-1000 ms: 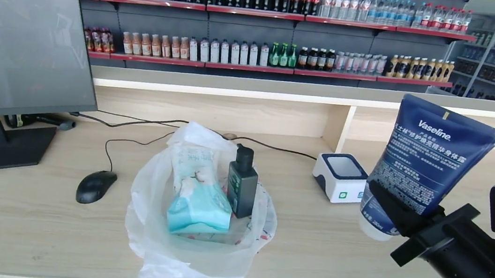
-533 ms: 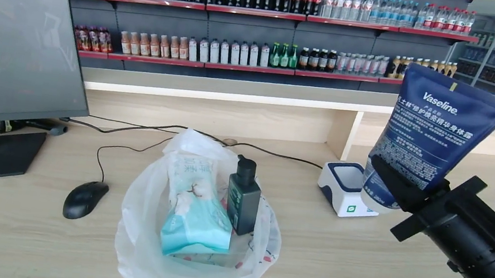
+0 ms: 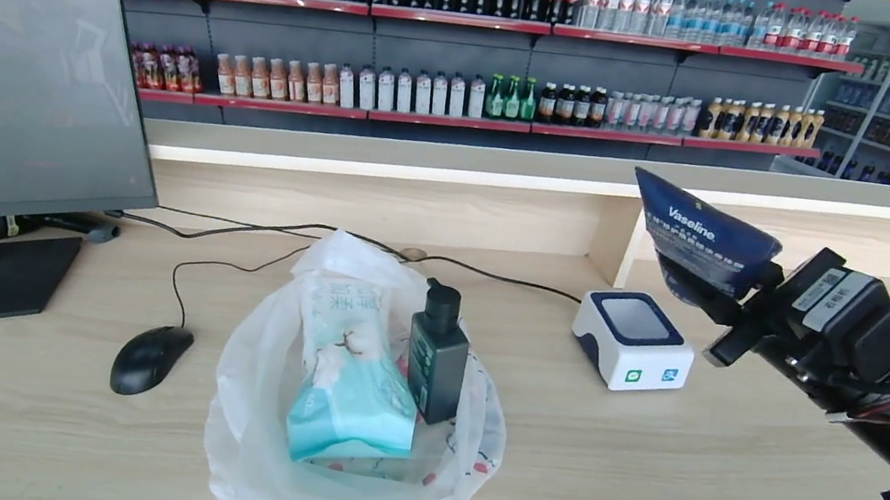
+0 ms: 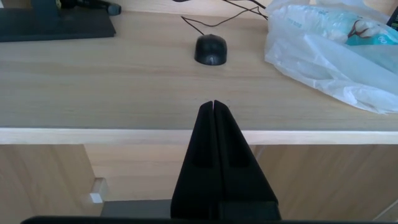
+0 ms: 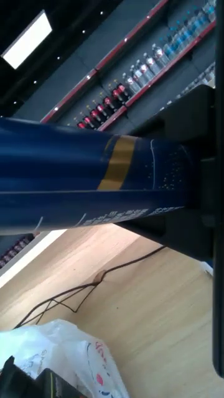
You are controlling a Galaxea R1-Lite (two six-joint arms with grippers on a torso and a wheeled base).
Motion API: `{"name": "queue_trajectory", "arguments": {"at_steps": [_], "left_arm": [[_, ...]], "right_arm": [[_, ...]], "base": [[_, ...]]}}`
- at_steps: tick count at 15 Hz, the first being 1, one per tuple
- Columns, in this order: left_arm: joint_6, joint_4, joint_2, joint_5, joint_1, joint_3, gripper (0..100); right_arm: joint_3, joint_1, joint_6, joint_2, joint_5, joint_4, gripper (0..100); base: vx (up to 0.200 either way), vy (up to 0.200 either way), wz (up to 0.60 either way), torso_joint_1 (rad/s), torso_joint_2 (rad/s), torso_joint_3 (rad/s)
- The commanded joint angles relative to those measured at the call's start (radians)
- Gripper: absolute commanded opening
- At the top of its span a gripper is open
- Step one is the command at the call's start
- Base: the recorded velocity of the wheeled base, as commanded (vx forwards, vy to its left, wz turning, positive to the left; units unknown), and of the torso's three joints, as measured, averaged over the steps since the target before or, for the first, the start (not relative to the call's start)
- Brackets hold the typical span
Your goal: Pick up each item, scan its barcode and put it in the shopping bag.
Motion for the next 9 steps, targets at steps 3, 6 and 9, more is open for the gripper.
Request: {"name": "queue_trajectory", "arguments": {"at_steps": [3,6,9], "left_arm": [[0.0,0.001,0.0,0.0,0.0,0.0,0],[0.0,0.001,0.0,0.0,0.0,0.0,0],[0.0,0.001,0.0,0.0,0.0,0.0,0]], "right_arm": [[-0.059,-0.002,-0.17,0.167,0.026,-0.001,0],[-0.108,-0.045,-0.324,0.23,0.175,-0.001,0],[-0.129,-0.079,-0.38,0.273,0.242,-0.001,0]], "base": [[0.0,0.0,0.0,0.0,0.0,0.0],[0.0,0.0,0.0,0.0,0.0,0.0],[0.0,0.0,0.0,0.0,0.0,0.0]]}}
